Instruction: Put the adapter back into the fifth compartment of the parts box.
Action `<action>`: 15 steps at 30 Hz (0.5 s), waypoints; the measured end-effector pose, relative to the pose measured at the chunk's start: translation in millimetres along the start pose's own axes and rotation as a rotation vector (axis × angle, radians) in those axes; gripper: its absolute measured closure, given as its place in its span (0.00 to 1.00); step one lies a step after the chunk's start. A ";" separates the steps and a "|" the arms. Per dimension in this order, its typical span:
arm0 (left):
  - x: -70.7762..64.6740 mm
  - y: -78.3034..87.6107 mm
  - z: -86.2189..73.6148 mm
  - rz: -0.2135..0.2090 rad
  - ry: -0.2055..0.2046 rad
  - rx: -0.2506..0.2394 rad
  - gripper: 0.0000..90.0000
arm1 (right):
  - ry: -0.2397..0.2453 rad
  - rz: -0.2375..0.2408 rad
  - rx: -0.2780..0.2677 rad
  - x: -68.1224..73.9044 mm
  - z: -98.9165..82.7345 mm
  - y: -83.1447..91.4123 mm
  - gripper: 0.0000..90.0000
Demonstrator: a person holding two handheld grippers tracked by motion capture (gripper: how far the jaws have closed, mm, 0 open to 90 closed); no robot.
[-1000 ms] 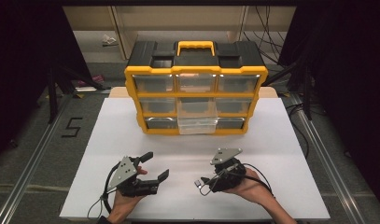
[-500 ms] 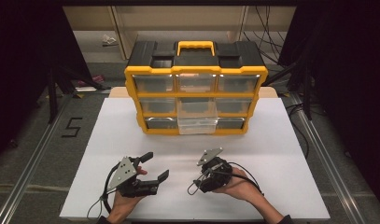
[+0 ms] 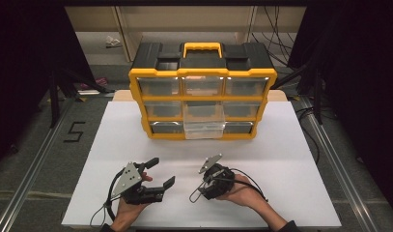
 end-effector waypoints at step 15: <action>0.1 -0.4 -0.1 0.000 0.005 0.002 0.19 | 0.017 0.043 0.040 0.1 -1.7 -1.3 0.69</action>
Point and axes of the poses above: each handheld gripper's, and its own axes: y roughly backward along the jaws, z roughly out of its top, x roughly to its left, the point moved 2 cm from there along -y, roughly forward along the jaws, and after that the axes turned 7 degrees about y, right-handed, at the moved point
